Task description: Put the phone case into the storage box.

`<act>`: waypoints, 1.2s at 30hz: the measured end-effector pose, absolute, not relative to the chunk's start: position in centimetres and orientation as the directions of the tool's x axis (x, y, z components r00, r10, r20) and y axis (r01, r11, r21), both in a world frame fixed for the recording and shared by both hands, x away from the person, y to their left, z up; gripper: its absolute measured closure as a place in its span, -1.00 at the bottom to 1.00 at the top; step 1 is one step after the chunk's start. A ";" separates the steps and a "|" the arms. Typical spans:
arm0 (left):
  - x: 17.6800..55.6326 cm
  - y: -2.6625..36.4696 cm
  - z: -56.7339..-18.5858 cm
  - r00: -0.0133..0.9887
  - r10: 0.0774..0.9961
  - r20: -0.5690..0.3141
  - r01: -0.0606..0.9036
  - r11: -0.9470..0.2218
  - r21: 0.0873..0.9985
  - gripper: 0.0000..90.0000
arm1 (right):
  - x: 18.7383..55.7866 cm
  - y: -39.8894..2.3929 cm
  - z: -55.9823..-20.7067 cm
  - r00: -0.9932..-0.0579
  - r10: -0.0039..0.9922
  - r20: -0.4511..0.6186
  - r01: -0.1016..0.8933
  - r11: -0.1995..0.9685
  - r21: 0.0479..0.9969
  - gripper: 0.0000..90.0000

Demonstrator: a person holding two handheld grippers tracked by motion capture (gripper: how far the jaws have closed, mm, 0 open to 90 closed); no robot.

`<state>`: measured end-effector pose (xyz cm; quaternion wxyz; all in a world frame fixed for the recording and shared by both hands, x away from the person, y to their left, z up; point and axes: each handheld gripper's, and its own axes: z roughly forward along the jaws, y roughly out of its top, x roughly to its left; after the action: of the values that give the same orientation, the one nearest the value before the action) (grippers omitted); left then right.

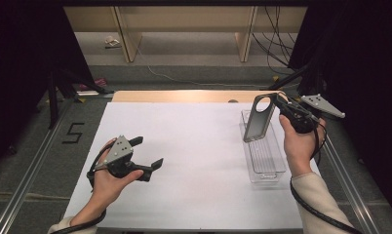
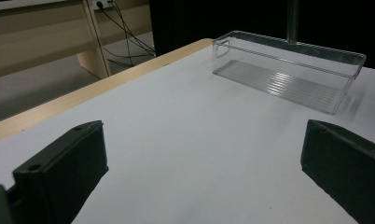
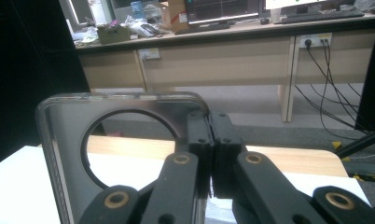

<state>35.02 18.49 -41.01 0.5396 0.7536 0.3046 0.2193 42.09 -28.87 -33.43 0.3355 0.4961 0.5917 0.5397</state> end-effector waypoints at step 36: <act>35.1 18.5 -41.0 0.716 0.698 0.001 0.223 -0.231 0.947 -1.00 | 42.1 -29.9 -33.3 -0.252 0.957 0.142 0.215 -0.088 0.973 0.98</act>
<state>35.06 18.52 -41.04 0.5395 0.7530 0.3057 0.2200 42.15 -29.89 -33.32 0.3451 0.5051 0.5804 0.5375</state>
